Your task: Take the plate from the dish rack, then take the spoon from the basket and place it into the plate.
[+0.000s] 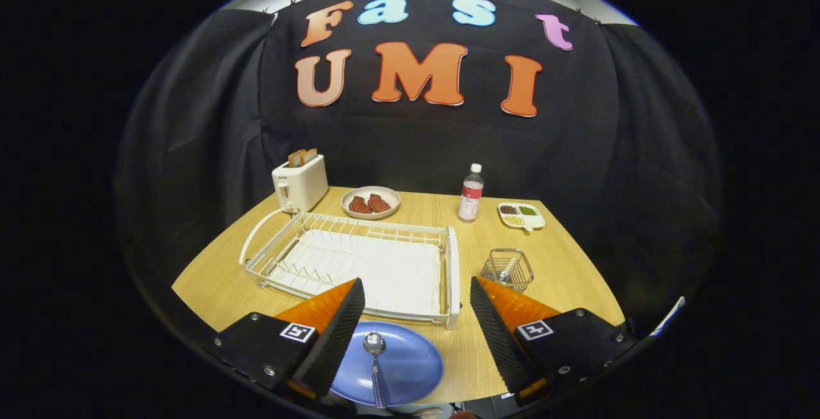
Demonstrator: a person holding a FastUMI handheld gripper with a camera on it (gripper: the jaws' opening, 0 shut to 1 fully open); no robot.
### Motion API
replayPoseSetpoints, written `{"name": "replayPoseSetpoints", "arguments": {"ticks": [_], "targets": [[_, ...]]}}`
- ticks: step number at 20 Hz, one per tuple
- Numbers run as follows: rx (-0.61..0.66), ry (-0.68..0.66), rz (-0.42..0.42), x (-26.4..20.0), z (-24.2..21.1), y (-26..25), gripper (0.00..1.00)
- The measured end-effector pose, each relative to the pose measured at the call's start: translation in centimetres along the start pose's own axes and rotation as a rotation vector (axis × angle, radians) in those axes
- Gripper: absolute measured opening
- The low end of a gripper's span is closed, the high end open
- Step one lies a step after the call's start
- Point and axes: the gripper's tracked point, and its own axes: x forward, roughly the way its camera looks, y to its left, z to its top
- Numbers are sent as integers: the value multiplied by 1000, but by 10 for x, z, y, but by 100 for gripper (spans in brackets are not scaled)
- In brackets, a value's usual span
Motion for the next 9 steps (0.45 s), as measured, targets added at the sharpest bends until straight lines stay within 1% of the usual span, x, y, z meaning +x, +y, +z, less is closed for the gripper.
{"name": "replayPoseSetpoints", "arguments": {"ticks": [5, 9], "targets": [[15, -91, -29, 4, 52, -22, 98], [39, -173, -36, 2, 92, -33, 98]]}}
